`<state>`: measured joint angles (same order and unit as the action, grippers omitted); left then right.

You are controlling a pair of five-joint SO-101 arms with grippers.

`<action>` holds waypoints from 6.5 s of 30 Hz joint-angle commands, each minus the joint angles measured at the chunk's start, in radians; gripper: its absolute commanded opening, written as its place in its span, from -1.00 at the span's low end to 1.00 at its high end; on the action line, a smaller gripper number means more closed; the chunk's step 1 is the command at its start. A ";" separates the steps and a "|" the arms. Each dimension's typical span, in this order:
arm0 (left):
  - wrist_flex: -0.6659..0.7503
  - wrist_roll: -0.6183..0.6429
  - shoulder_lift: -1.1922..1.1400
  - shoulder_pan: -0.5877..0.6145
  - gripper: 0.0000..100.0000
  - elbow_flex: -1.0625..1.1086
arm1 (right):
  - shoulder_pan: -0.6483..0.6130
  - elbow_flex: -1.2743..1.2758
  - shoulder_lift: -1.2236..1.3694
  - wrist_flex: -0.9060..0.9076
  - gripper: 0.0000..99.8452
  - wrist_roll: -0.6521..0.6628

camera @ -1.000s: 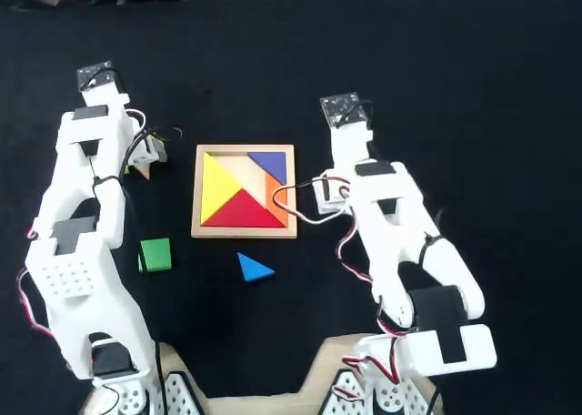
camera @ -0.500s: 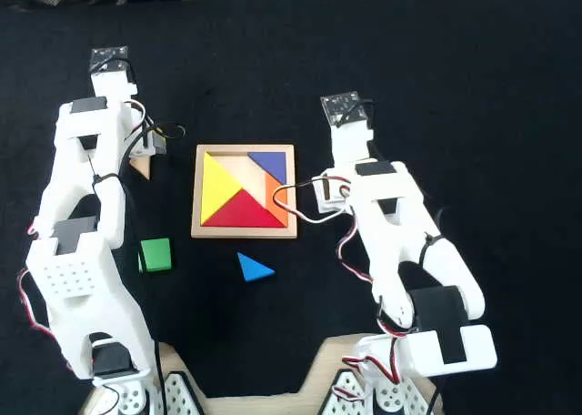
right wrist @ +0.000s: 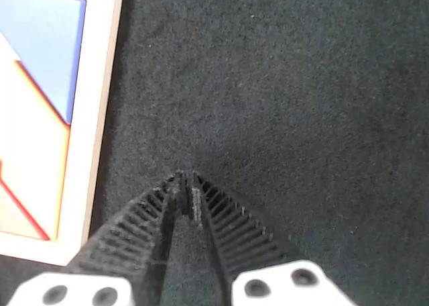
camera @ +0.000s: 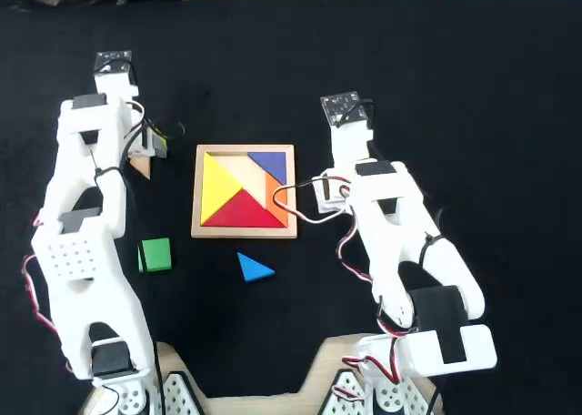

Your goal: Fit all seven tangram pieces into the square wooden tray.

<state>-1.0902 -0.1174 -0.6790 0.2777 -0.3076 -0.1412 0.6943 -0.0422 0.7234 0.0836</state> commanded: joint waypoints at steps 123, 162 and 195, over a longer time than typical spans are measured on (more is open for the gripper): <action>-0.615 0.158 -0.032 -0.173 -0.89 -0.545 | -0.005 -0.065 -0.005 -0.014 -0.98 -0.006; -0.103 0.381 0.523 -0.515 -0.77 0.390 | 0.172 -0.113 0.004 -0.041 -0.98 -0.080; -0.044 0.381 0.230 -0.562 -0.69 0.160 | 0.172 -0.113 0.004 -0.044 -0.98 -0.078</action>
<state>-1.1362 0.2509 -0.4595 -0.2777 -0.1036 0.0476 0.6329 -0.0361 0.6912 0.0084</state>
